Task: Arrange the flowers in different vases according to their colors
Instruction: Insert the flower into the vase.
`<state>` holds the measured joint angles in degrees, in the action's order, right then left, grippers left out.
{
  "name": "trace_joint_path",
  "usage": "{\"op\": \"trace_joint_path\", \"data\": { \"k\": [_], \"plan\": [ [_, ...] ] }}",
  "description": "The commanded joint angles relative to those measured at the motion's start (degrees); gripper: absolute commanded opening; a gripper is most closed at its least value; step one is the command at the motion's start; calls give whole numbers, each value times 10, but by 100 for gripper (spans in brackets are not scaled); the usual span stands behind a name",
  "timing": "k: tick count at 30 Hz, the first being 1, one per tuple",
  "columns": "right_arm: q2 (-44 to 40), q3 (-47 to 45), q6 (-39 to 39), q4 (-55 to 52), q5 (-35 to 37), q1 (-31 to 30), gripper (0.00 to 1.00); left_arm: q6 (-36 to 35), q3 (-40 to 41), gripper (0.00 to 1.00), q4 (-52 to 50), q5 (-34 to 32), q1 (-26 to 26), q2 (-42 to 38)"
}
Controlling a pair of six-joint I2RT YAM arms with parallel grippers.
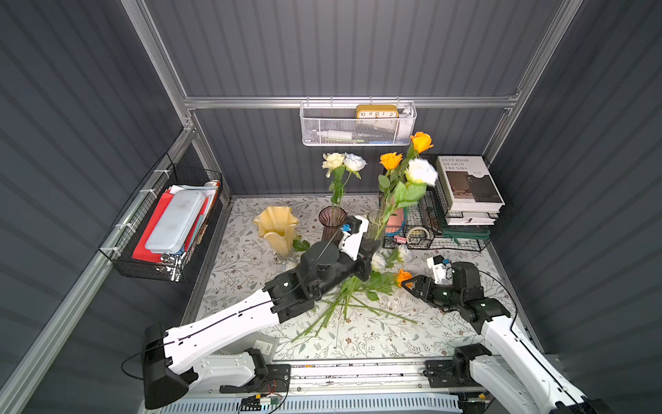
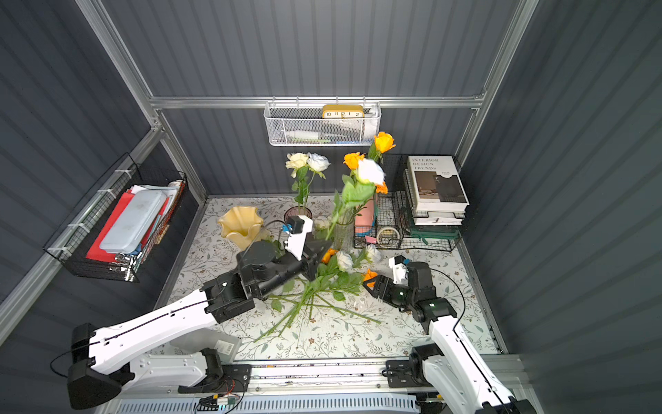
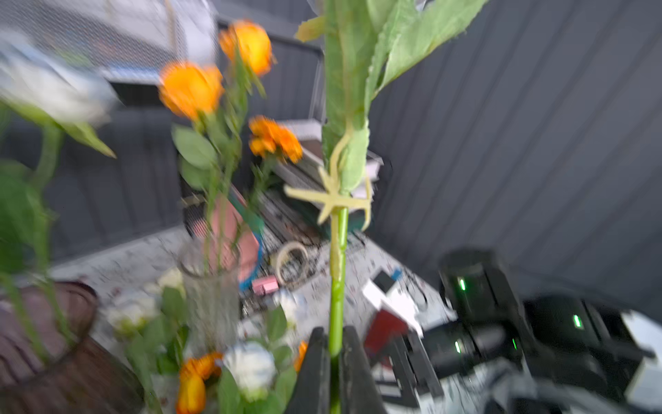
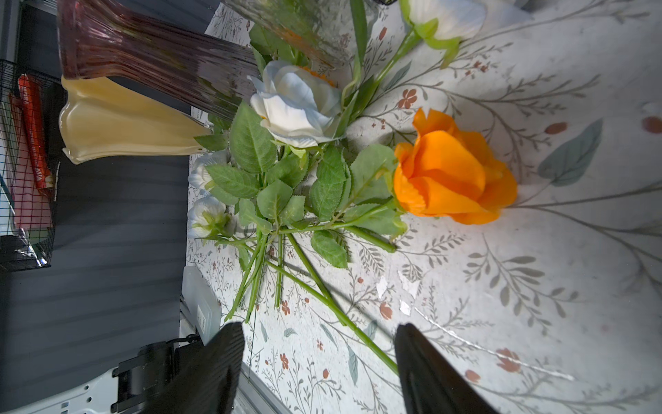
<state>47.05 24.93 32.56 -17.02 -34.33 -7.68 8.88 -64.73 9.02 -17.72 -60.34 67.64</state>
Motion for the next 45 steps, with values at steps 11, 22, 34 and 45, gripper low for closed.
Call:
{"op": "trace_joint_path", "data": {
  "k": [11,22,34,45],
  "plan": [
    [36,10,-9,15,-14,1,71,-248,-134,0,361,-68,195,85],
    [44,8,-14,16,-15,1,71,-205,-86,0,515,-1,266,193],
    [45,9,-25,8,-13,1,71,-162,-39,0,621,-3,279,283],
    [45,9,-32,8,-13,1,71,-130,-50,0,618,21,280,336]
  ]
}}
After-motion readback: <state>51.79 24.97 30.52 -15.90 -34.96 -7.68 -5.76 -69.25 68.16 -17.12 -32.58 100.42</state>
